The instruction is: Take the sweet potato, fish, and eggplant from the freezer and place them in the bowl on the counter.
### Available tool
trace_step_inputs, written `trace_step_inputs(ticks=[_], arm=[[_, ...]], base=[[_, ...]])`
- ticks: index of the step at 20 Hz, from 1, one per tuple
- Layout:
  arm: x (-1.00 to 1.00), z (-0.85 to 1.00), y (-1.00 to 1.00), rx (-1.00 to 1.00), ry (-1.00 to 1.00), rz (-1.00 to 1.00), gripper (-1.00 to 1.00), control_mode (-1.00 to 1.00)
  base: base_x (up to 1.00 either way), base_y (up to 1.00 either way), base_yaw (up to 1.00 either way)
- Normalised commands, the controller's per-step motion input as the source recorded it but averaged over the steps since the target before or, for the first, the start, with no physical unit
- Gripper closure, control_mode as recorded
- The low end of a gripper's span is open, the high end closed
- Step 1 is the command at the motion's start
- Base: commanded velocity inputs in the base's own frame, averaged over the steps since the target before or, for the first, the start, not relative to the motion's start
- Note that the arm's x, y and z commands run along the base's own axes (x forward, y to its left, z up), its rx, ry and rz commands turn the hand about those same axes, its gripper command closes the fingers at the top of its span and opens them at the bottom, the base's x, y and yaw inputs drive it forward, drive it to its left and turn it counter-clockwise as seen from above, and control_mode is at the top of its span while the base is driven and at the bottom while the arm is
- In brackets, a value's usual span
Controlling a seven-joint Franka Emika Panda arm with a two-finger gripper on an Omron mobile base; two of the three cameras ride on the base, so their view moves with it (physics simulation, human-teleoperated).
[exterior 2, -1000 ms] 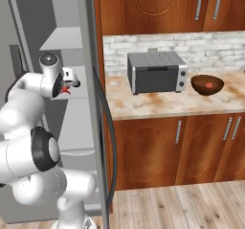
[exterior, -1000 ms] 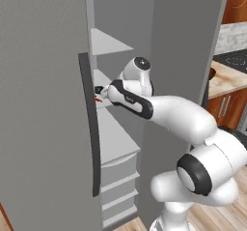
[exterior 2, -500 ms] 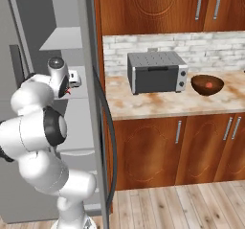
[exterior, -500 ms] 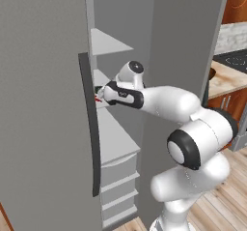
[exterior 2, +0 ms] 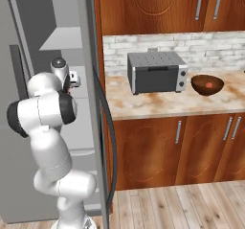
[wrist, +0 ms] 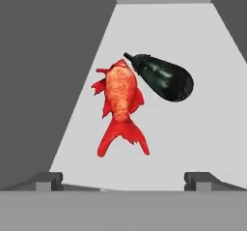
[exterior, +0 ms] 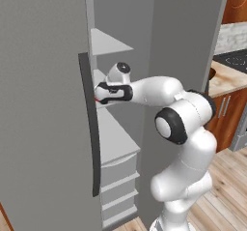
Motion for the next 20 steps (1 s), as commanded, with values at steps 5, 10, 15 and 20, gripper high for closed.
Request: trace_step_inputs(ticks=[5,10,15,20], arm=[[0.64,-0.48,0.46,0.00,0.00,0.00,-1.00,-1.00],[0.70,-0.61,0.35,-0.02,0.00,0.00,1.00,-1.00],[0.40,-0.24,0.02,-0.05,0.00,-0.01,1.00,-1.00],[-0.28,-0.07,-0.06,0.00,0.00,-0.09,1.00,-1.00]], base=[[0.00,0.00,0.00],[0.00,0.00,0.00],[0.00,0.00,0.00],[0.00,0.00,0.00]])
